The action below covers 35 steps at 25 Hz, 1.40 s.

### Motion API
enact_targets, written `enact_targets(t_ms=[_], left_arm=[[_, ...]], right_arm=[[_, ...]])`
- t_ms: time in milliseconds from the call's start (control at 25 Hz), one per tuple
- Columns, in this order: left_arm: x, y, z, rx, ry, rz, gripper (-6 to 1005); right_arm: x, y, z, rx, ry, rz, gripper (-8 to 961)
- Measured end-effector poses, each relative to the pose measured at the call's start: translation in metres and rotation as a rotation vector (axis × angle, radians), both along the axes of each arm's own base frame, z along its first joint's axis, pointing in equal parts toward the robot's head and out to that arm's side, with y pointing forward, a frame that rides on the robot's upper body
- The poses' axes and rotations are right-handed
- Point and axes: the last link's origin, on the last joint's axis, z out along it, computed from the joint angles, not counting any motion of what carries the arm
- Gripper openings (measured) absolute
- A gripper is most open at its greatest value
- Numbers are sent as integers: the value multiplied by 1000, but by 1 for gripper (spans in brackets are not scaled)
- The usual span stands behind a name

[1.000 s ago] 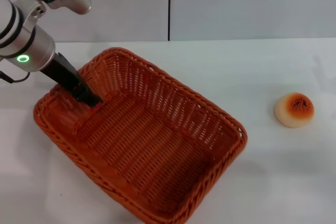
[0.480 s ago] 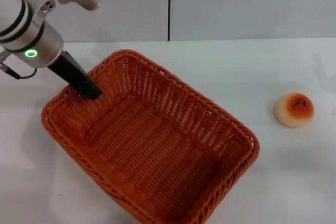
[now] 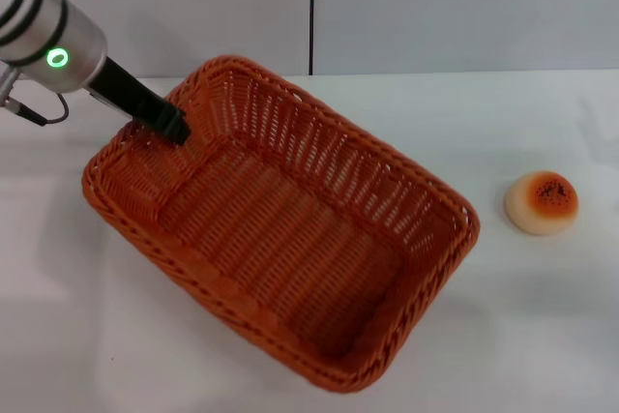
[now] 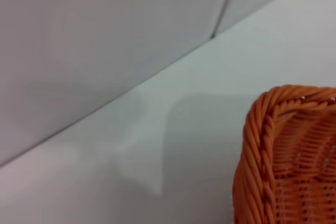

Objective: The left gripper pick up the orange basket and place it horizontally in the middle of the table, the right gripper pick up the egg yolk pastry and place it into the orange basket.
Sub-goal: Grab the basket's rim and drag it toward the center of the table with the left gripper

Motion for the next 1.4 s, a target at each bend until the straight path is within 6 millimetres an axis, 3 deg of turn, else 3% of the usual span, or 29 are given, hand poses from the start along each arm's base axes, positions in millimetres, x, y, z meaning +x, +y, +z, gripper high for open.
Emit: enact_targets(t_ms=[280, 440, 680, 840, 1400], left_arm=[[-8, 1, 8, 97, -92, 197, 168], [-21, -9, 9, 112, -105, 309, 153], [-29, -16, 11, 103, -125, 353, 145], [-45, -32, 18, 89, -238, 463, 146], [-55, -56, 13, 56, -450, 548, 146]], right_arm=[[-2, 2, 1, 3, -2, 11, 559], [-3, 2, 1, 5, -3, 14, 557], [-4, 4, 2, 6, -4, 18, 553], [-5, 7, 3, 5, -8, 24, 551], [-5, 10, 6, 8, -25, 27, 542]])
